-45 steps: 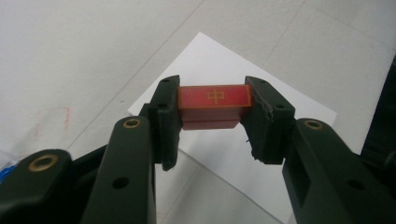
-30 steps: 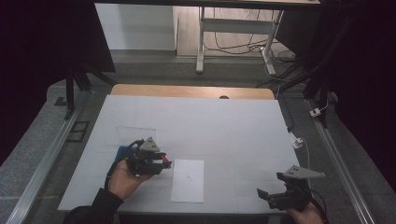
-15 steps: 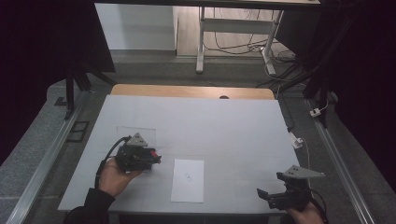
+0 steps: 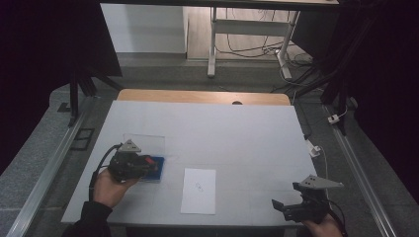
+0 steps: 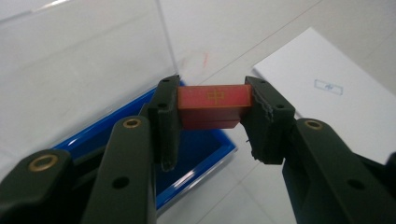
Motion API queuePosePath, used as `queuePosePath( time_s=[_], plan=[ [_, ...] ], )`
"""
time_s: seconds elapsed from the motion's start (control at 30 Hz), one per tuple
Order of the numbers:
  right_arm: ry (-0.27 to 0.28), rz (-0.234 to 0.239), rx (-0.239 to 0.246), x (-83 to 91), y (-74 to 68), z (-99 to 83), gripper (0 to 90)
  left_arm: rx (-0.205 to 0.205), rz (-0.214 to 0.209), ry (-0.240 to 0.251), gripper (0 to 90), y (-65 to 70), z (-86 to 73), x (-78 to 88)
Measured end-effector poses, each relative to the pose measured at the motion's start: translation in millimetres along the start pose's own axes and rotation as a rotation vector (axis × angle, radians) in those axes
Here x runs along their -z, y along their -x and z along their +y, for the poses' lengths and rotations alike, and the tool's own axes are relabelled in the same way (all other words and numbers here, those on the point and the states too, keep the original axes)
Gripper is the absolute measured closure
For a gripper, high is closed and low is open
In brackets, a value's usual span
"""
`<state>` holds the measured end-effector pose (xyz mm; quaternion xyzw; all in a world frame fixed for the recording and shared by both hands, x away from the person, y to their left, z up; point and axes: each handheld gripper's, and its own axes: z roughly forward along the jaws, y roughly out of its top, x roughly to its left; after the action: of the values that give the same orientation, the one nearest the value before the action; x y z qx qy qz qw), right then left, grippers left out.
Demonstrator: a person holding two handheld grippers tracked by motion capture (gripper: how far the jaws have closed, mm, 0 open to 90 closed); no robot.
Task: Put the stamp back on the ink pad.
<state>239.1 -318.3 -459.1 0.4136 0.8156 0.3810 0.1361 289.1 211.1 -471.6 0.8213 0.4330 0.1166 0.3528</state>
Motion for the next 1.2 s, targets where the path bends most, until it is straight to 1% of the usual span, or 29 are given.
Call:
queuePosePath(
  time_s=[0.1, 0.23, 0.37, 0.57, 0.77, 1.03, 1.2],
  plan=[
    [0.000, 0.000, 0.002, 0.0, -0.1, 0.0, 0.0, 0.002, 0.028, -0.012, 57.8, -5.0, -5.0, 1.8],
    [-0.001, 0.001, 0.002, -0.1, 0.0, 0.0, 0.0, 0.030, 0.045, -0.001, 57.8, -13.5, -9.8, 4.8],
    [-0.002, 0.001, 0.002, -0.2, -0.2, 0.1, 0.0, 0.048, 0.060, 0.003, 57.9, -20.8, -13.8, 6.9],
    [-0.004, 0.000, 0.002, -0.5, -0.2, 0.1, 0.0, 0.074, 0.080, 0.008, 57.9, -28.0, -17.2, 7.5],
    [-0.004, 0.002, 0.001, -0.9, -0.1, 0.2, 0.0, 0.077, 0.096, -0.007, 57.9, -30.7, -16.7, 2.7],
    [-0.005, 0.003, 0.004, -1.1, -0.4, 0.2, 0.0, 0.081, 0.089, -0.033, 57.9, -33.3, -16.7, -5.0],
    [-0.005, 0.002, 0.005, -1.3, -0.4, 0.3, 0.0, 0.065, 0.093, -0.054, 57.9, -34.3, -15.8, -11.6]
  ],
)
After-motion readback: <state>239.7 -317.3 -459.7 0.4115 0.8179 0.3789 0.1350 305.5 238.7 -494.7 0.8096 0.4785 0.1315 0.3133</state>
